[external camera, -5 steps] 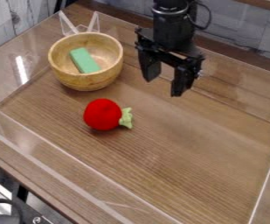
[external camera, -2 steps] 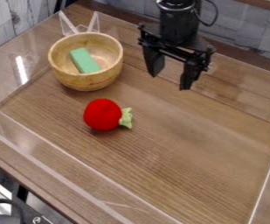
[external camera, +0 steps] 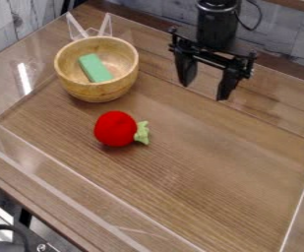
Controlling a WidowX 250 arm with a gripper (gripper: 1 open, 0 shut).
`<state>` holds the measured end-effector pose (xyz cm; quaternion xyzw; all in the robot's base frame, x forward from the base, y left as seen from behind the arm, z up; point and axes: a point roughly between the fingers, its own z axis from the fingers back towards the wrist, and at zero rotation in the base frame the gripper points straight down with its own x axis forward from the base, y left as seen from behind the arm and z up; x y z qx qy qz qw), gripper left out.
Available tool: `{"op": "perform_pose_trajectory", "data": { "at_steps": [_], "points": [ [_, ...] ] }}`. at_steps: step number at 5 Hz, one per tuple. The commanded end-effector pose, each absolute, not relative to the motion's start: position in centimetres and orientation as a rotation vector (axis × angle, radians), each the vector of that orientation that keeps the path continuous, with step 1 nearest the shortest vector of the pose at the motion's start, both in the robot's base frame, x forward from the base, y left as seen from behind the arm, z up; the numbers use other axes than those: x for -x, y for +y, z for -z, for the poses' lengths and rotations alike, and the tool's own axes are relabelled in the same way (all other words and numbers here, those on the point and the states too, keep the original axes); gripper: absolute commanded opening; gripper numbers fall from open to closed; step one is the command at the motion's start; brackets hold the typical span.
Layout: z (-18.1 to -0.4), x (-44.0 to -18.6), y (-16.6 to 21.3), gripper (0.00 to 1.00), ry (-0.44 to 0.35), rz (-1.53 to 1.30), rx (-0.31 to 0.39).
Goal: Move the red fruit to the left side of the table
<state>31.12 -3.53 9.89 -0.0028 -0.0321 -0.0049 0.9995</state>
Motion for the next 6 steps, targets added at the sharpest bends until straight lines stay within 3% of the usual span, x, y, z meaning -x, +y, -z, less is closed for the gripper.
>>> {"op": "perform_pose_trajectory", "data": {
  "at_steps": [1,5,6],
  "points": [
    [-11.3,-32.4,-4.1,1.0,-0.107,-0.005,0.002],
    [-8.0,-31.6,-3.9,1.0,-0.089,0.03,0.004],
    [-7.9,-31.2,-2.1,1.0,-0.092,0.012,0.002]
  ]
}}
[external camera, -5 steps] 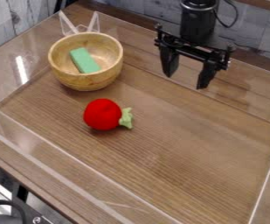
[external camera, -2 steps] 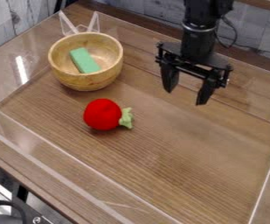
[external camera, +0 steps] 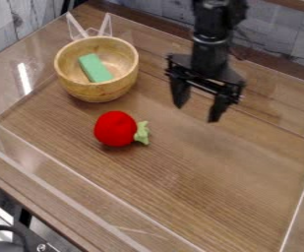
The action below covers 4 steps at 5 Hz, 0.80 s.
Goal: Move the red fruit to the left side of the table
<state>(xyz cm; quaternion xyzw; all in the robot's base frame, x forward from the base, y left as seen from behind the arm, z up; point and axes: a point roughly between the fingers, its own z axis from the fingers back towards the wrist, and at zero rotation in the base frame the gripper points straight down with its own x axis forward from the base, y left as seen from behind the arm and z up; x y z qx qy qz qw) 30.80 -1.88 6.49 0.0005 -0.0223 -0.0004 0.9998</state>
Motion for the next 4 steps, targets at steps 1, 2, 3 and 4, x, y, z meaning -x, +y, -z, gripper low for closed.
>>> {"op": "perform_pose_trajectory", "data": {
  "at_steps": [1,2,3,4],
  "points": [
    [-8.6,-31.0,0.1,1.0,-0.119,0.017,0.021],
    [-9.0,-30.9,-1.1,1.0,-0.156,0.008,0.04],
    [-8.8,-30.9,-2.3,1.0,-0.179,0.01,0.043],
    [-9.6,-31.2,-3.6,1.0,-0.18,-0.065,0.029]
  ]
}}
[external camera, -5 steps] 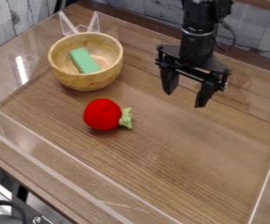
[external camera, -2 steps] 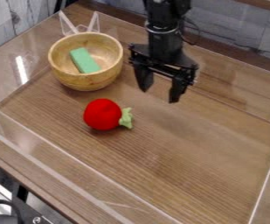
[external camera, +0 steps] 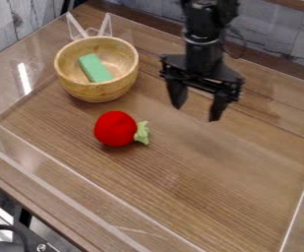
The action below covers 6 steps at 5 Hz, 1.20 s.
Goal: Move the red fruit to the left side of the table
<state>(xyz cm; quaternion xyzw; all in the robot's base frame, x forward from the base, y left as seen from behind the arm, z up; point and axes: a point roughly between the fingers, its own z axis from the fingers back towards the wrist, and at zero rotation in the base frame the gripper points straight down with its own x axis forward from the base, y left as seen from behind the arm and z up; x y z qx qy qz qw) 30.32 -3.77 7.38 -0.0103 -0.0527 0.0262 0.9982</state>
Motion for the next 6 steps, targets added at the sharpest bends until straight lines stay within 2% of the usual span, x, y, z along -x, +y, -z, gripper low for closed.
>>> {"op": "perform_pose_trajectory", "data": {
  "at_steps": [1,2,3,4,6],
  "points": [
    [-10.7,-32.7,-5.5,1.0,-0.207,-0.046,0.028],
    [-11.3,-33.7,-7.7,1.0,-0.226,-0.032,0.038],
    [-10.7,-33.6,-8.2,1.0,-0.236,-0.077,0.032],
    [-9.8,-33.4,-7.6,1.0,-0.224,-0.126,0.012],
    [-9.4,-32.5,-6.7,1.0,-0.239,-0.265,-0.009]
  ]
}}
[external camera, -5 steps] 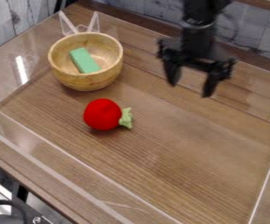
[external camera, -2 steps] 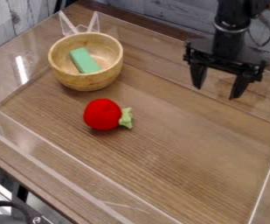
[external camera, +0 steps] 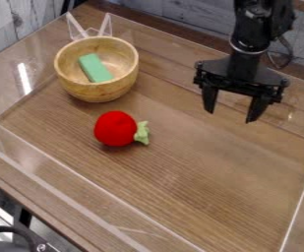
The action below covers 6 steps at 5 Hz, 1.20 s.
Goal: Move the red fruit to the left side of the table
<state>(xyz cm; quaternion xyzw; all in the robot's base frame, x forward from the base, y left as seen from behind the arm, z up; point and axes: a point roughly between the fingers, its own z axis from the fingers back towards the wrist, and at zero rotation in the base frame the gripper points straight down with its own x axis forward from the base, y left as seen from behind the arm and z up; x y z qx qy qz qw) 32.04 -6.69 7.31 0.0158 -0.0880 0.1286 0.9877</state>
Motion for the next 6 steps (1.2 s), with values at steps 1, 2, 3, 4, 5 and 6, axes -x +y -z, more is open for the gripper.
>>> {"op": "perform_pose_trajectory", "data": {
  "at_steps": [1,2,3,4,5,6],
  "points": [
    [-9.2,-32.6,-8.2,1.0,-0.249,-0.283,-0.008],
    [-9.4,-32.5,-9.8,1.0,-0.262,-0.301,0.007],
    [-11.0,-32.6,-10.7,1.0,-0.279,-0.327,0.02],
    [-12.2,-32.2,-10.8,1.0,-0.287,-0.344,0.025],
    [-12.9,-31.9,-10.8,1.0,-0.294,-0.367,0.021],
    [-12.2,-31.7,-10.2,1.0,-0.293,-0.387,0.015]
  ]
}}
